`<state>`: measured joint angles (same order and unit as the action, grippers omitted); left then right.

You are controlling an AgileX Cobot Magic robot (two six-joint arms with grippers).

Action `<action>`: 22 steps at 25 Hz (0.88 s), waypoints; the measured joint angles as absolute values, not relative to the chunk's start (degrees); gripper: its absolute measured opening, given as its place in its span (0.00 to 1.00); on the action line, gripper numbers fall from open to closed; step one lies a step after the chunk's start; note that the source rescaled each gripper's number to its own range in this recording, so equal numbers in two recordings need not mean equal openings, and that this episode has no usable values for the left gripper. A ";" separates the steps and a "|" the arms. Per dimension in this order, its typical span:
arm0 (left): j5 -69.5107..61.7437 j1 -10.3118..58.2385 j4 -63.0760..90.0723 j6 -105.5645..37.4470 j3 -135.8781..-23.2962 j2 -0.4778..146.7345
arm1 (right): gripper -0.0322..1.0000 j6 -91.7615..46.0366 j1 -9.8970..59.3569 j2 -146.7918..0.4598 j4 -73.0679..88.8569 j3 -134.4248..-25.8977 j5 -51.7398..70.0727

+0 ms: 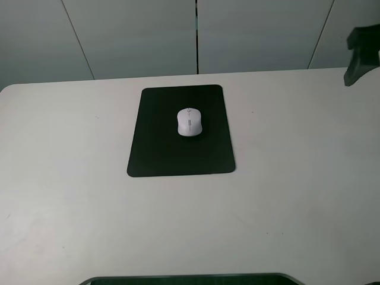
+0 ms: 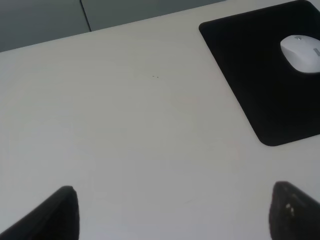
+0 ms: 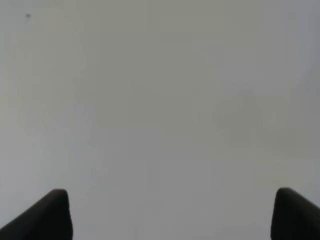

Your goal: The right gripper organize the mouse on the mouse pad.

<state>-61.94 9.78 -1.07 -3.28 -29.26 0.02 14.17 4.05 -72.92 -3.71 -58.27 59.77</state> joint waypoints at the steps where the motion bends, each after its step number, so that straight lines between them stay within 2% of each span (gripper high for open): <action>1: -61.94 9.78 -1.07 -3.28 -29.26 0.02 | 0.62 13.79 4.05 -68.88 -3.71 -56.47 59.77; 14: -61.94 9.78 -1.07 -3.28 -29.26 0.02 | 0.62 7.74 4.05 -18.69 -3.71 -41.46 62.16; 22: -61.94 9.78 -1.07 -3.28 -29.26 0.02 | 0.62 3.13 4.05 -0.30 -1.65 -32.42 63.72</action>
